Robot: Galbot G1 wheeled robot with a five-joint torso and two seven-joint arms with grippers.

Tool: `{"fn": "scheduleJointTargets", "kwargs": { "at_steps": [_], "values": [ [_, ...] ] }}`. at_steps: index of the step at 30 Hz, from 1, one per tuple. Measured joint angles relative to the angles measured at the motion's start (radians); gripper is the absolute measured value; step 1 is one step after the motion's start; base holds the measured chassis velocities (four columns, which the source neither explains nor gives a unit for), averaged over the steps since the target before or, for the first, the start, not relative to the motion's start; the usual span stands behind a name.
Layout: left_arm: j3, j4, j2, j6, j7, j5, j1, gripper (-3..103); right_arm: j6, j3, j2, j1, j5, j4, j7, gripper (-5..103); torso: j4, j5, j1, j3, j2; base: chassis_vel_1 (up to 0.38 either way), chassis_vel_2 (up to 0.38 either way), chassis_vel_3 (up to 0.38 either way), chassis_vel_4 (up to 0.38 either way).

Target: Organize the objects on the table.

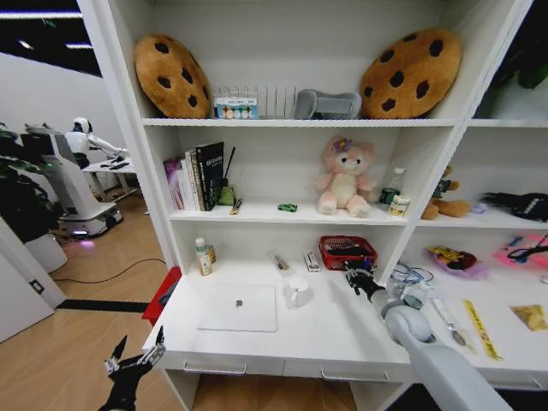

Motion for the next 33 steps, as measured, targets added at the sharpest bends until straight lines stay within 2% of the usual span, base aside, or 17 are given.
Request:
{"fn": "scheduleJointTargets", "kwargs": {
  "at_steps": [2,7,11,14,15,17,20,25,30,33],
  "values": [
    [0.006,0.002,0.002,0.000,0.000,0.005,0.003,99,0.005,-0.002,-0.003,0.017,0.001,-0.025,0.007,12,-0.0006,0.0000,0.000,0.000,0.000,0.000,0.000,0.000,0.000],
    [0.011,0.005,-0.003,-0.002,0.000,0.013,0.008,98,0.042,-0.025,0.001,0.083,-0.005,-0.119,0.039,12,0.0002,0.0001,0.000,0.000,0.000,0.000,0.000,0.000,0.000],
    [0.024,0.005,-0.007,-0.002,0.001,0.025,0.012,99,0.075,-0.036,0.010,0.108,-0.002,-0.148,0.038,12,-0.0003,0.0002,0.000,0.000,0.000,0.000,0.000,0.000,0.000],
    [0.031,0.005,-0.013,-0.002,0.002,0.034,0.016,99,0.103,-0.044,0.016,0.135,0.003,-0.168,0.038,12,0.0002,0.0001,0.000,0.000,0.000,0.000,0.000,0.000,0.000],
    [0.032,0.005,-0.015,-0.002,0.003,0.036,0.017,102,0.117,-0.049,0.017,0.147,0.003,-0.180,0.038,12,0.0002,0.0000,0.000,0.000,0.000,0.000,0.000,0.000,0.000],
    [0.032,0.005,-0.016,-0.002,0.003,0.036,0.018,100,0.135,-0.055,0.018,0.165,0.000,-0.200,0.038,12,0.0002,0.0000,0.000,0.000,0.000,0.000,0.000,0.000,0.000],
    [0.031,0.006,-0.016,-0.003,0.004,0.038,0.019,98,0.189,-0.072,0.025,0.213,-0.044,-0.260,0.044,12,-0.0001,0.0000,0.000,0.000,0.000,0.000,0.000,0.000,0.000],
    [0.032,0.009,-0.017,-0.004,0.004,0.040,0.020,98,0.229,-0.092,0.034,0.257,-0.082,-0.322,0.061,12,-0.0002,0.0000,0.000,0.000,0.000,0.000,0.000,0.000,0.000],
    [0.035,0.014,-0.021,-0.004,0.005,0.041,0.020,98,0.313,-0.163,0.054,0.333,-0.138,-0.427,0.076,12,0.0001,0.0001,0.000,0.000,0.000,0.000,0.000,0.000,0.000],
    [0.035,0.015,-0.022,-0.003,0.005,0.040,0.020,98,0.329,-0.179,0.070,0.357,-0.167,-0.465,0.080,12,0.0002,0.0000,0.000,0.000,0.000,0.000,0.000,0.000,0.000]
  ]
}}
